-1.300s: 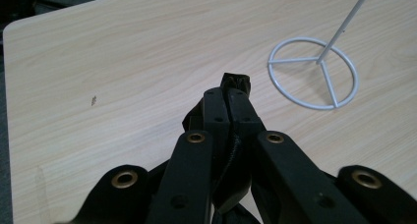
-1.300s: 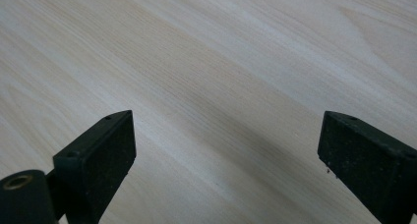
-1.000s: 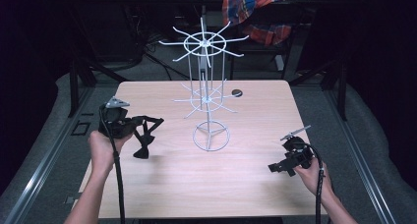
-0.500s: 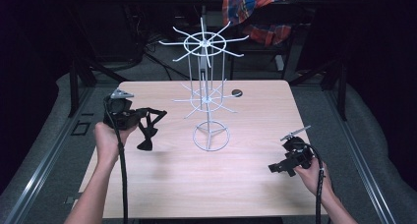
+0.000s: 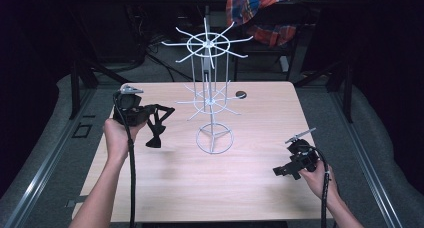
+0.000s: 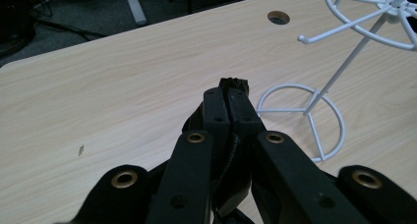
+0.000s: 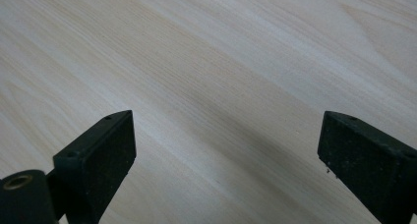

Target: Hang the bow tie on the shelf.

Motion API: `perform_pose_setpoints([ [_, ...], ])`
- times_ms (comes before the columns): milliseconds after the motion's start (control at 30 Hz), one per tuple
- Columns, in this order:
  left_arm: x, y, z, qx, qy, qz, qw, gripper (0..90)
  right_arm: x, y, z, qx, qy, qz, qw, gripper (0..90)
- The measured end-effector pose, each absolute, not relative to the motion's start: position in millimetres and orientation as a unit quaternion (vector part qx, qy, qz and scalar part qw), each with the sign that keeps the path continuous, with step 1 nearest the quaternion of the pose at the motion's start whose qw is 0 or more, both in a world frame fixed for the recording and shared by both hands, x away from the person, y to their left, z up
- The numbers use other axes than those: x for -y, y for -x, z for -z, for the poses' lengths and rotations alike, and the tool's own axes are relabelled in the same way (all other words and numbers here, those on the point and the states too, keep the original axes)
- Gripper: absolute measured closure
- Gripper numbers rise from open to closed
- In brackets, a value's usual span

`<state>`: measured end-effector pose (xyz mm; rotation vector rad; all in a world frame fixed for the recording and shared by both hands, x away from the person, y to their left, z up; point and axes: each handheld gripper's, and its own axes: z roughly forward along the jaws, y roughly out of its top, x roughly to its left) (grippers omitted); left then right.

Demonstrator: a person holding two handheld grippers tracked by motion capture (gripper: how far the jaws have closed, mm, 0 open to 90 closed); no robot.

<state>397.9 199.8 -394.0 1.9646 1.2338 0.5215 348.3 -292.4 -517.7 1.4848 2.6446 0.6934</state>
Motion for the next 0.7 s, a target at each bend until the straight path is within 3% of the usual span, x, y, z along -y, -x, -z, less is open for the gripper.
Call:
perform_pose_setpoints([
  [700, -184, -406, 380, -0.468, -0.772, -0.210, 0.374, 88.1, 291, -347, 520, -0.844, -0.484, -0.231, 0.019, 7.2],
])
